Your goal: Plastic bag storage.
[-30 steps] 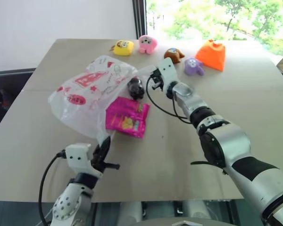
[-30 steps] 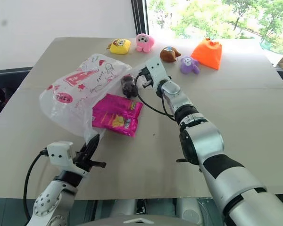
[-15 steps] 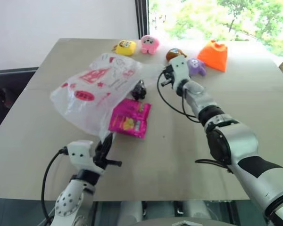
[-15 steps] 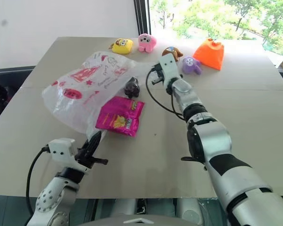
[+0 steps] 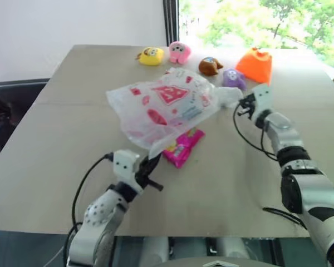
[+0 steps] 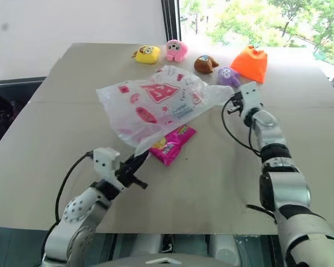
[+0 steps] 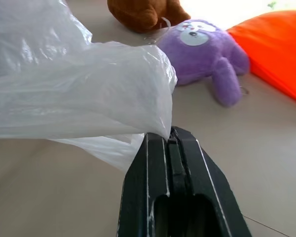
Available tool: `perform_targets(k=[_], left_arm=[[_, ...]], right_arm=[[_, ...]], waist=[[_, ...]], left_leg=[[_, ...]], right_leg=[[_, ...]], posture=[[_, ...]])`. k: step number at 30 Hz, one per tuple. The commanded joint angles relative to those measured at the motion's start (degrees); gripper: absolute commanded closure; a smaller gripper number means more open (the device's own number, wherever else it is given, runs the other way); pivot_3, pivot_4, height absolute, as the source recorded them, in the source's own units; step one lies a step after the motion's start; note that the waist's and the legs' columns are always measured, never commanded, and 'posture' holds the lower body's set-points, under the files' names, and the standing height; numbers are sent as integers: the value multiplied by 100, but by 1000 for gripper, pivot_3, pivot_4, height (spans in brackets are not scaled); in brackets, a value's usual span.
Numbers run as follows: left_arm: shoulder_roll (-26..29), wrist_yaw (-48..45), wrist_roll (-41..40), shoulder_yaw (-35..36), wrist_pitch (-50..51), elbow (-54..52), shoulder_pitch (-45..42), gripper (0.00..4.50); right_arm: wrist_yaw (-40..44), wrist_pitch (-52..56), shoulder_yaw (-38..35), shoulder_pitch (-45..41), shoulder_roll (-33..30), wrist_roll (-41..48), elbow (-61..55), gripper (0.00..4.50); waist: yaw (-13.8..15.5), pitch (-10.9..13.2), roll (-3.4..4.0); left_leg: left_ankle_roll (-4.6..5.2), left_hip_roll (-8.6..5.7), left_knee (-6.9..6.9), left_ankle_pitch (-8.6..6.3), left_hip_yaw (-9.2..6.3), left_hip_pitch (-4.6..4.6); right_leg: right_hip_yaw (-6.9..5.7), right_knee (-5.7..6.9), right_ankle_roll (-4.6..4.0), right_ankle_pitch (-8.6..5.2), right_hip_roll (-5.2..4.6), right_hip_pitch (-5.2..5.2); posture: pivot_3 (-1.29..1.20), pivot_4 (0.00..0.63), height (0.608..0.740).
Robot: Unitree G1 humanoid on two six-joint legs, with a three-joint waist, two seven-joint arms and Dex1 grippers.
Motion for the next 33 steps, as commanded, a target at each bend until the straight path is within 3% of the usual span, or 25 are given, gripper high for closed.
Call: perform_targets(k=[1, 7, 11, 15, 26, 33], left_arm=[[-151, 181, -690, 383, 373, -144, -604, 4500], [-160, 1162, -2652, 1579, 1448, -2, -2655, 4500], [6, 2063, -3874, 2280, 1858, 334, -3707, 4500], [231, 2612, -4480, 2635, 1944, 812, -4315, 4500], [1233, 3046, -4200, 2721, 2083, 2231, -5376, 4500], [1934, 2367, -3556, 2403, 2074, 3114, -5906, 4500]], right_arm=[[341, 996, -273, 288, -476, 480, -1546, 4460], [1071, 2702, -604, 533, -1453, 1361, -3229, 4460], [1184, 2974, -879, 182, -1832, 1768, -3377, 4460], [1252, 3146, -1221, -326, -2000, 2227, -3068, 4460], [828, 3390, -2187, -1638, -2119, 3516, -2245, 4460], [543, 3272, -2561, -2026, -2080, 4188, -1817, 4460]], waist=[[-11, 1, 2], [-1, 3, 1], [-32, 8, -5], [-20, 20, -12], [22, 47, -33], [8, 78, -31]], left_leg=[[0, 0, 0, 0, 3, 1], [-1, -1, 7, 1, -17, 1], [-1, -6, 9, 1, -40, 1], [-3, -6, 4, 2, -40, 7], [-7, -8, -1, 4, -18, -6], [-13, -8, -9, 7, -11, -12]], right_leg=[[3, 0, 0, 0, 0, 0], [0, 2, 2, 1, 4, 5], [5, -5, 3, 2, 4, 8], [7, -3, 3, 2, 8, 7], [-10, -16, 4, 1, 8, 7], [-11, -17, 4, 1, 8, 0]], posture=[[0, 150, 740], [0, 150, 740], [0, 150, 740], [0, 150, 740], [0, 150, 740], [0, 150, 740]])
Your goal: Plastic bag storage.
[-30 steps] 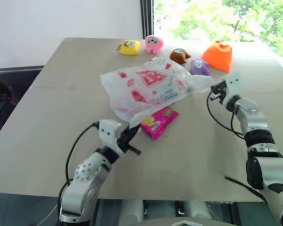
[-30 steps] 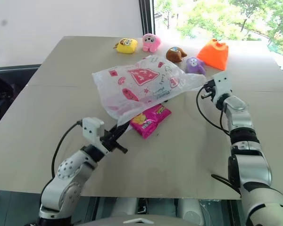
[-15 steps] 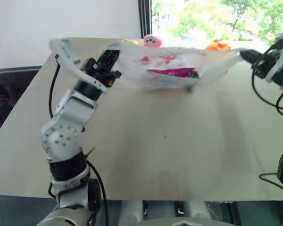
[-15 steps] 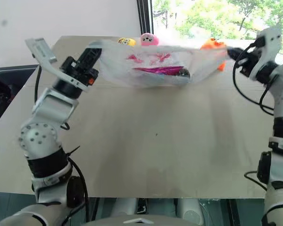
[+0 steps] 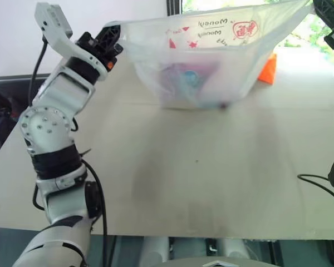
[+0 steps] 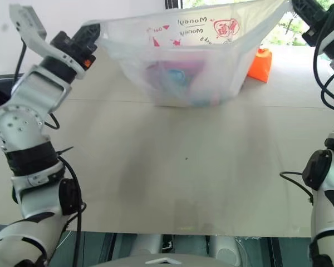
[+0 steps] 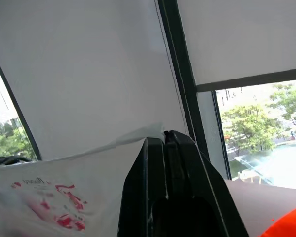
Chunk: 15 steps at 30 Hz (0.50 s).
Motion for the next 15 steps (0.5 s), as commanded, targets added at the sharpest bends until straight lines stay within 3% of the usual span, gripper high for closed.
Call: perform_targets(k=[1, 7, 15], left_arm=[[453, -242, 635, 309, -326, 495, -175, 4500], [546, -1109, 1490, -227, -800, 1340, -873, 4500], [471, -1701, 1917, -125, -1336, 1374, -989, 4500]], right_arm=[[-475, -361, -882, -242, -269, 266, 78, 4460], [-575, -498, -807, -276, -206, 344, 96, 4460], [-620, -413, -885, 92, -203, 555, -224, 4460]], waist=[[-4, 6, -2], [-13, 14, -1], [-25, 26, 4]], left_leg=[[-1, 0, 0, 0, 0, 0], [-9, 0, 5, 5, 5, 1], [-12, 2, -3, 7, 10, -3]], right_leg=[[0, 0, 0, 0, 0, 0], [0, 8, 0, 0, 1, -3], [2, 9, 0, 0, -1, -14]], posture=[[0, 150, 740], [0, 150, 740], [0, 150, 740]])
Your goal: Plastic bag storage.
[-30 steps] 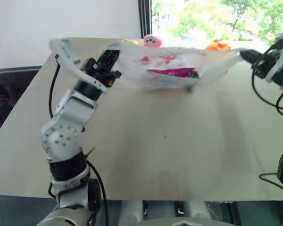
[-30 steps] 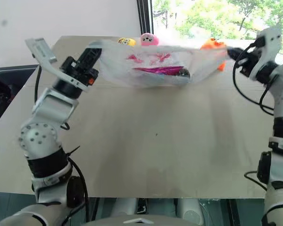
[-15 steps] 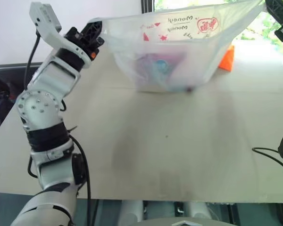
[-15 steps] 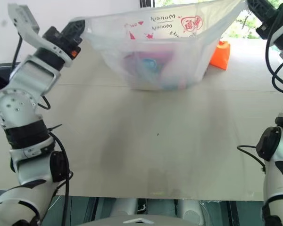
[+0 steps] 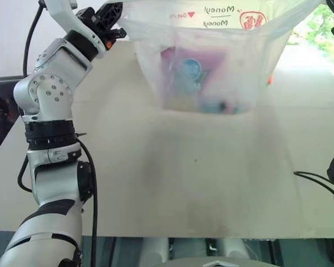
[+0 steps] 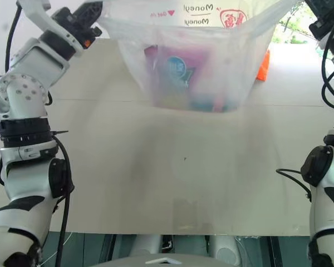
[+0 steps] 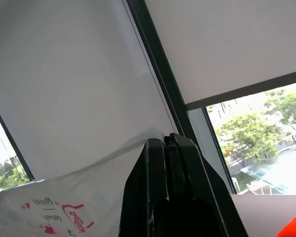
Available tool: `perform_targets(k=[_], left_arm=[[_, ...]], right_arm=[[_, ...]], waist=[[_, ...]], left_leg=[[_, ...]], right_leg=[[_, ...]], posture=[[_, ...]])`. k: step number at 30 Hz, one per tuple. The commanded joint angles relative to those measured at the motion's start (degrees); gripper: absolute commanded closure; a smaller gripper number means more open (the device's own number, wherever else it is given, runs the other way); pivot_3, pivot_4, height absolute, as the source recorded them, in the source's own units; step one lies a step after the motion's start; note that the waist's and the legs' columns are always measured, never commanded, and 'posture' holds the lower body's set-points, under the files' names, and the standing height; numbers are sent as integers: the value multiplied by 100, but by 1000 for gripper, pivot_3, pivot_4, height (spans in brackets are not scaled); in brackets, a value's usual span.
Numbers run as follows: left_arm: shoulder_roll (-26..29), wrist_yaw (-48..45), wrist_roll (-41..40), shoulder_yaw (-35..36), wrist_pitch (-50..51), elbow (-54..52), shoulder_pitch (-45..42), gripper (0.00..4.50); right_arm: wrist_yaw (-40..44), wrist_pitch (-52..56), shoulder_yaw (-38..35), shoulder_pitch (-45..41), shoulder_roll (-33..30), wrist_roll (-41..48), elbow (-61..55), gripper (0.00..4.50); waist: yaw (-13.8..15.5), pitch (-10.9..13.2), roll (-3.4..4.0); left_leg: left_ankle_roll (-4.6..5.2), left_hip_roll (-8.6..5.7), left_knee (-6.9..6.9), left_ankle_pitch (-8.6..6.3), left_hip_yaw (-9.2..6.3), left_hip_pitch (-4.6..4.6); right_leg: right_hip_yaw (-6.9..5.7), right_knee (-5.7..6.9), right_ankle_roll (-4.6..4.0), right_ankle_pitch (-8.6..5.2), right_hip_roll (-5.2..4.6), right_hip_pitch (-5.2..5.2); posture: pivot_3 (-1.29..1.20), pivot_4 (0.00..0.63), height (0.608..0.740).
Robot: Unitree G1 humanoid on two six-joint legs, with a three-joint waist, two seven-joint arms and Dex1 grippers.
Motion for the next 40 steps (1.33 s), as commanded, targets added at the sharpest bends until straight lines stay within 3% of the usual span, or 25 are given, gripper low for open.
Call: perform_targets(k=[1, 4, 9, 11, 14, 16, 19, 20, 22, 25, 31, 35, 40], left_arm=[[265, -122, 210, 568, -300, -203, 167, 4500], [302, -206, 77, 679, -45, -625, 589, 4500], [389, -616, -1297, 1485, 999, -2663, 3053, 4500], [385, -637, -1601, 1724, 1159, -3300, 3924, 4500], [155, -601, -1622, 1917, 1225, -4182, 5591, 3651], [29, -705, -1380, 1861, 1174, -4672, 6685, 2745], [-38, -834, -520, 1338, 841, -5112, 7851, 1392], [-58, -901, -206, 1113, 674, -5173, 8132, 938], [-124, -1016, 688, 514, 99, -5125, 8675, 24], [-408, -964, 1688, -92, -742, -4737, 9023, 24], [-882, -965, 2911, -623, -2218, -4168, 9016, 24], [-1041, -1088, 3208, -805, -2835, -3936, 8941, 24], [-1131, -1282, 3268, -832, -3279, -3651, 8895, 24]], right_arm=[[-124, -256, -734, 268, -305, 196, -454, 4460], [-48, -70, -786, 676, -359, 321, -732, 4460], [387, 875, -1117, 2700, -524, 938, -2193, 4460], [576, 1204, -1262, 3456, -579, 1192, -2614, 3923], [1251, 1747, -1394, 5045, -667, 1479, -3311, 2614], [1486, 1942, -1235, 5965, -727, 1399, -3796, 1643], [1725, 1358, -450, 7064, -900, 400, -4484, 225], [1723, 1055, -237, 7267, -865, 68, -4557, 0], [1481, -22, 92, 7363, -353, -650, -4449, 0], [1552, -1414, 372, 7375, 404, -1286, -4073, 0], [2060, -3246, 885, 7589, 790, -2128, -3341, 0], [2429, -4504, 1065, 7678, 889, -2522, -2715, 0], [2421, -4800, 1095, 7745, 963, -2497, -2413, 0]], waist=[[3, 0, 0], [4, 0, 0], [-1, -1, 0], [12, -1, 0], [38, -1, -4], [34, -7, -4], [14, -8, -7], [14, -9, -8], [12, -10, -9], [3, -32, -10], [39, -61, 21], [27, -65, 22], [25, -72, 9]], left_leg=[[0, 0, -1, 0, -1, 0], [0, 0, -1, 0, 2, -2], [-1, 5, -10, 0, -1, -2], [-1, 7, -12, 0, -6, -16], [0, 2, 1, -1, -8, -17], [2, 1, 3, -3, -8, 35], [5, -1, 8, -4, -11, 65], [5, -1, 8, -4, -17, 74], [25, 1, 6, -16, -32, 121], [9, 4, 13, -23, -51, 129], [39, 3, 12, -12, -54, 126], [41, 7, 1, -14, -55, 125], [49, 7, 1, -19, -51, 124]], right_leg=[[-1, 0, 0, 0, 0, 0], [0, 2, 0, 0, -5, 0], [0, 9, 2, -1, -6, 3], [-1, 4, 4, -2, -7, -6], [-2, -14, 9, -5, -10, -3], [5, -13, 11, -7, -10, 47], [15, -2, 9, -7, -7, 66], [18, 3, 8, -7, -5, 68], [22, 6, 10, -15, 0, 106], [30, 8, -26, -13, 19, 111], [37, 6, -55, 1, 24, 109], [38, 1, -55, 1, 31, 105], [40, -5, -54, 0, 29, 104]], posture=[[0, 150, 740], [0, 150, 740], [0, 150, 740], [0, 150, 740], [0, 150, 740], [0, 150, 740], [0, 150, 740], [0, 150, 740], [0, 150, 740], [0, 150, 740], [0, 150, 740], [0, 150, 740], [0, 150, 740]])
